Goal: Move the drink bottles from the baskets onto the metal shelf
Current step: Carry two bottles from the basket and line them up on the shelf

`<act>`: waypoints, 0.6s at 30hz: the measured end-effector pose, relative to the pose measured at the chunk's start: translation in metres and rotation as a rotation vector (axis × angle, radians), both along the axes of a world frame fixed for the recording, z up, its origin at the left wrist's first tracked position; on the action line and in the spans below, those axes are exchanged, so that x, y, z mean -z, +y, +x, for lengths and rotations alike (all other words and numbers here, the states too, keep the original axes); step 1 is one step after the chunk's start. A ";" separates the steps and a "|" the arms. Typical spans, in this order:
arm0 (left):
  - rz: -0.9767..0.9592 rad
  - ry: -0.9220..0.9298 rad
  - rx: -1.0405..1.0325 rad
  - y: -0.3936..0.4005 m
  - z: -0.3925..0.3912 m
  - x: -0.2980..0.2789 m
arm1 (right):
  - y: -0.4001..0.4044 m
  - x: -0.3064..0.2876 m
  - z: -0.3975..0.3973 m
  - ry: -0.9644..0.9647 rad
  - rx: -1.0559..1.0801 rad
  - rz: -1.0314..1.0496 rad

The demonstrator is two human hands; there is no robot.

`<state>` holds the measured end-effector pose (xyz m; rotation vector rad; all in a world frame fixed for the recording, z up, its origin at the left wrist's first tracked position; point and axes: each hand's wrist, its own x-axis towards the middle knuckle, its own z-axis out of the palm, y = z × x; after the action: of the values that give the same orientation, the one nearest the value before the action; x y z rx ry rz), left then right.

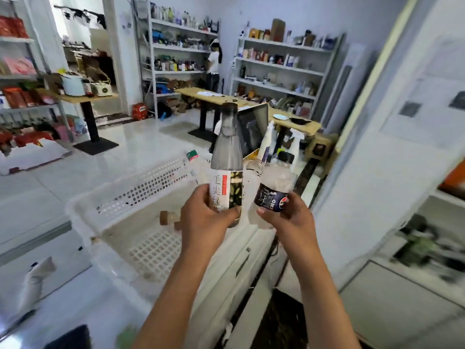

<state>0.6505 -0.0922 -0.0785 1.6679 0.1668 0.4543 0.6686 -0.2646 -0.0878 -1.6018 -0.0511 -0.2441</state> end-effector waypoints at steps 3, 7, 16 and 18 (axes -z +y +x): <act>-0.005 -0.002 0.168 -0.030 -0.021 0.012 | -0.031 0.012 -0.027 0.020 0.118 0.061; -0.026 0.035 0.320 -0.075 -0.053 0.039 | -0.078 0.017 -0.071 0.035 0.227 0.064; 0.026 0.070 0.545 -0.157 -0.154 0.046 | -0.146 0.035 -0.235 0.073 0.515 0.045; 0.054 0.066 0.618 -0.170 -0.181 0.047 | -0.156 0.045 -0.275 0.095 0.591 0.072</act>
<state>0.4695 -0.2623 -0.1257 1.6871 -0.3118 -0.0633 0.3933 -0.4202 -0.1326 -1.5227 0.5053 -0.6175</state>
